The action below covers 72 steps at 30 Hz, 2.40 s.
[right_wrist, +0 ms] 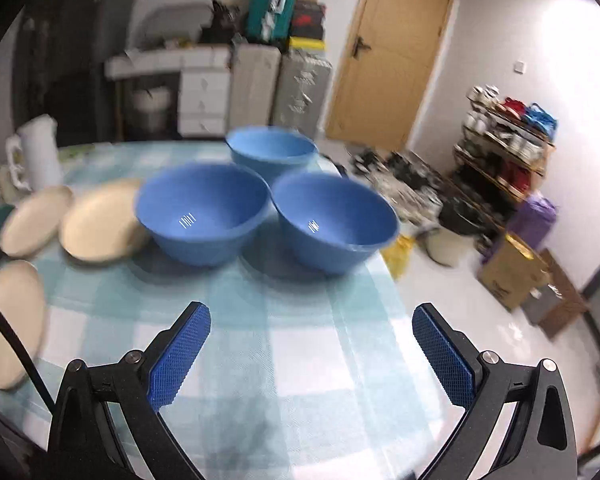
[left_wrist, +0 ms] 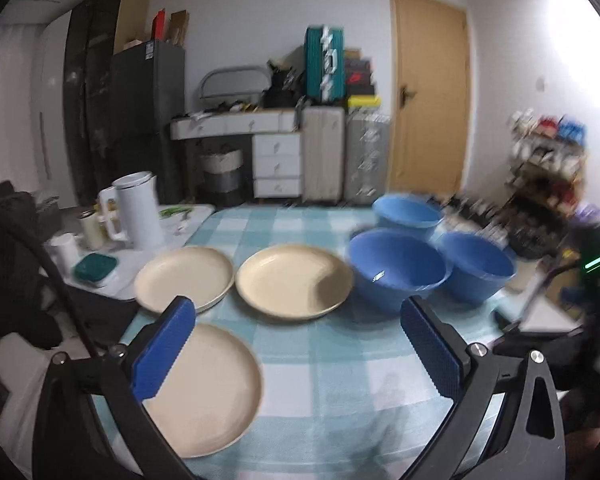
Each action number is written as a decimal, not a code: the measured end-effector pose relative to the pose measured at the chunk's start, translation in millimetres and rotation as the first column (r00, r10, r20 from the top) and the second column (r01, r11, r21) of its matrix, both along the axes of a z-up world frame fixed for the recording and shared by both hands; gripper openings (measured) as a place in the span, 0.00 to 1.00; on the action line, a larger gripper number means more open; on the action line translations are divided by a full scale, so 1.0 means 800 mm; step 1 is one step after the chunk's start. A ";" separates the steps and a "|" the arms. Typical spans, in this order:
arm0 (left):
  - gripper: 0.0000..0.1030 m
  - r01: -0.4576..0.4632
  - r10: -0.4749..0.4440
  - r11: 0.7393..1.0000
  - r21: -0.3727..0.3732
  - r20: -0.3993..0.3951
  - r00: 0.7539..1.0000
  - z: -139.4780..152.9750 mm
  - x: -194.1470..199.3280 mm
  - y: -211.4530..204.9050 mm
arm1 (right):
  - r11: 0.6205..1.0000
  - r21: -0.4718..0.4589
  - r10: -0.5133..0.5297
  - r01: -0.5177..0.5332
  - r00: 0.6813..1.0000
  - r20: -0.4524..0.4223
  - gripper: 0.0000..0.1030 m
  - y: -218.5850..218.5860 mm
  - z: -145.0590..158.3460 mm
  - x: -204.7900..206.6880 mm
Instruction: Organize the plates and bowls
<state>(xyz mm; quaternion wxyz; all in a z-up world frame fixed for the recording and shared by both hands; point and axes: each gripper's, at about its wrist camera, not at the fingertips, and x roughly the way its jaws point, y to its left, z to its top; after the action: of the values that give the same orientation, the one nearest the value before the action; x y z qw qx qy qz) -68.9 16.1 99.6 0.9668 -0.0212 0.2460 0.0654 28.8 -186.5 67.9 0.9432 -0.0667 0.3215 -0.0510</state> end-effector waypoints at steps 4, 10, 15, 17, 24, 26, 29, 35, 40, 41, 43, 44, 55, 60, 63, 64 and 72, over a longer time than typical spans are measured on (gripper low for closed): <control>1.00 -0.233 0.255 0.959 0.162 -0.134 0.958 -0.010 0.022 0.002 | 0.999 0.035 0.014 -0.022 0.978 0.210 1.00 -0.013 0.011 -0.038; 1.00 -0.076 0.076 0.997 -0.014 -0.037 0.996 0.002 0.003 0.009 | 0.990 -0.011 0.139 -0.140 0.960 0.244 1.00 0.002 0.017 -0.054; 1.00 -0.019 0.019 0.998 -0.062 0.005 1.000 0.004 0.002 0.010 | 0.977 0.033 0.197 -0.212 0.945 0.262 1.00 0.012 0.029 -0.068; 1.00 -0.006 0.009 0.994 -0.109 0.030 0.999 0.002 0.002 0.021 | 0.974 0.029 0.210 -0.227 0.939 0.272 1.00 0.019 0.030 -0.069; 1.00 -0.004 0.005 0.994 -0.108 0.009 1.000 -0.002 0.002 0.026 | 0.969 0.082 0.209 -0.235 0.947 0.244 1.00 0.030 0.030 -0.072; 1.00 0.040 -0.040 0.993 -0.108 0.001 0.999 -0.003 0.004 0.025 | 0.969 0.072 0.213 -0.236 0.947 0.238 1.00 0.034 0.027 -0.069; 1.00 0.066 -0.066 0.993 -0.095 0.004 0.998 -0.001 0.004 0.024 | 0.980 -0.006 0.193 -0.199 0.943 0.271 1.00 0.046 0.025 -0.073; 1.00 0.045 -0.045 0.998 -0.052 0.012 0.999 0.005 0.006 0.050 | 0.965 0.052 0.234 -0.257 0.932 0.277 1.00 0.061 0.027 -0.071; 1.00 -0.023 0.024 0.998 -0.065 0.026 0.999 0.015 0.004 0.099 | 0.924 0.082 0.324 -0.373 0.880 0.349 1.00 0.085 0.042 -0.076; 1.00 -0.038 0.040 0.998 -0.052 0.033 0.999 0.019 0.004 0.108 | 0.915 0.056 0.355 -0.399 0.863 0.359 1.00 0.096 0.047 -0.079; 1.00 -0.083 0.084 0.996 -0.020 0.047 0.995 0.028 0.004 0.124 | 0.892 0.010 0.417 -0.452 0.831 0.368 1.00 0.119 0.057 -0.079; 1.00 -0.095 0.096 0.995 -0.017 0.051 0.994 0.032 0.005 0.132 | 0.878 0.005 0.443 -0.479 0.815 0.373 1.00 0.129 0.063 -0.077; 1.00 -0.208 0.203 0.969 -0.131 -0.051 0.978 0.018 0.071 0.268 | 0.730 0.173 0.601 -0.661 0.741 0.298 1.00 0.218 0.085 0.029; 1.00 -0.271 0.248 0.956 -0.114 -0.186 0.951 -0.033 0.132 0.319 | 0.692 0.158 0.660 -0.705 0.706 0.257 1.00 0.273 0.094 0.095; 1.00 -0.288 0.256 0.952 -0.103 -0.244 0.935 -0.066 0.162 0.342 | 0.598 0.181 0.759 -0.781 0.624 0.187 1.00 0.317 0.085 0.145; 1.00 -0.290 0.252 0.950 -0.112 -0.271 0.929 -0.075 0.172 0.349 | 0.595 0.186 0.772 -0.782 0.620 0.140 1.00 0.334 0.079 0.166; 0.99 -0.307 0.161 0.898 -0.314 -0.415 0.895 -0.127 0.233 0.382 | 0.625 0.223 0.780 -0.748 0.602 -0.169 1.00 0.431 -0.004 0.309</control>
<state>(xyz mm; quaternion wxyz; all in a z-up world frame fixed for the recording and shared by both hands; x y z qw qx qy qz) 117.3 322.1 -2.4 0.8637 -0.2207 0.4315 0.1384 275.6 158.6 64.5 0.8278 -0.1427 0.3801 0.3872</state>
